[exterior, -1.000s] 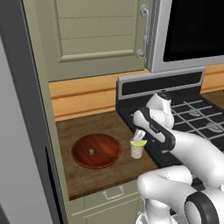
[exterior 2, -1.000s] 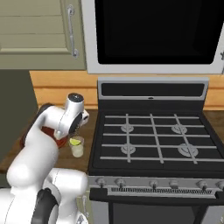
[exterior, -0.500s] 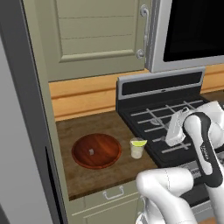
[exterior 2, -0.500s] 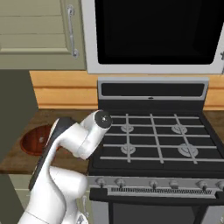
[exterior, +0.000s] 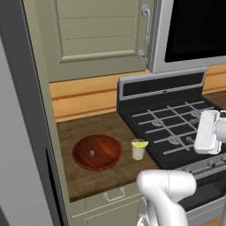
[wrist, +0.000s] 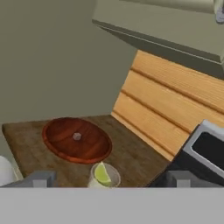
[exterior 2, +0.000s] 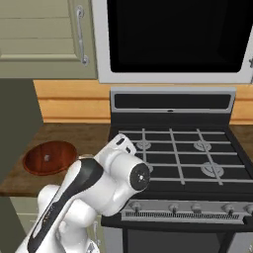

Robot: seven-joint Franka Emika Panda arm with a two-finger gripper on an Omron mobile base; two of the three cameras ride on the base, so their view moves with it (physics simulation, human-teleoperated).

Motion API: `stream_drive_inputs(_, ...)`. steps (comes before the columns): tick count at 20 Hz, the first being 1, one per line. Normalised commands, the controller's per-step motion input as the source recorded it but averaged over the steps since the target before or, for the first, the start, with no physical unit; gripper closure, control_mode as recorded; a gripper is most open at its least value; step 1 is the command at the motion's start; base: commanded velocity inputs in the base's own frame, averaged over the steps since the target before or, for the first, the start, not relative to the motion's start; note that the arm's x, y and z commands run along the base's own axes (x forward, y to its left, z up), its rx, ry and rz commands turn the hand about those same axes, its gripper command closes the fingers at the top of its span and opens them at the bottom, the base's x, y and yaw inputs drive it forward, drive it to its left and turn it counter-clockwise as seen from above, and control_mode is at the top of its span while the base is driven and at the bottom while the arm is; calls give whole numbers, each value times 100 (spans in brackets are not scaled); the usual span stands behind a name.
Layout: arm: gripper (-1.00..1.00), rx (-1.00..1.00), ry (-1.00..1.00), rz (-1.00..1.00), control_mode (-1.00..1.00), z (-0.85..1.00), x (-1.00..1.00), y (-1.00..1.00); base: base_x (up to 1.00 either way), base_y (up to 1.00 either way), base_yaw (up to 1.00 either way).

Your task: Grab a lemon wedge from the fridge and one ice cube from the ice bowl, and put them in the glass of lemonade.

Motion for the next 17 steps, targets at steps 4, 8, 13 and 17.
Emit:
stream_drive_inputs(4, -100, -35, -38, 3, -100, 28, -15, 99, 0, 0, 0)
stream_drive_inputs(8, -100, -53, -23, -1, -100, 1, 70, 100, 0, 0, 0)
stream_drive_inputs(13, -100, -52, -15, -2, -100, 0, 96, 100, 0, 0, 0)
stream_drive_inputs(17, -100, -60, 24, -1, -100, -2, 90, 100, 0, 0, 0)
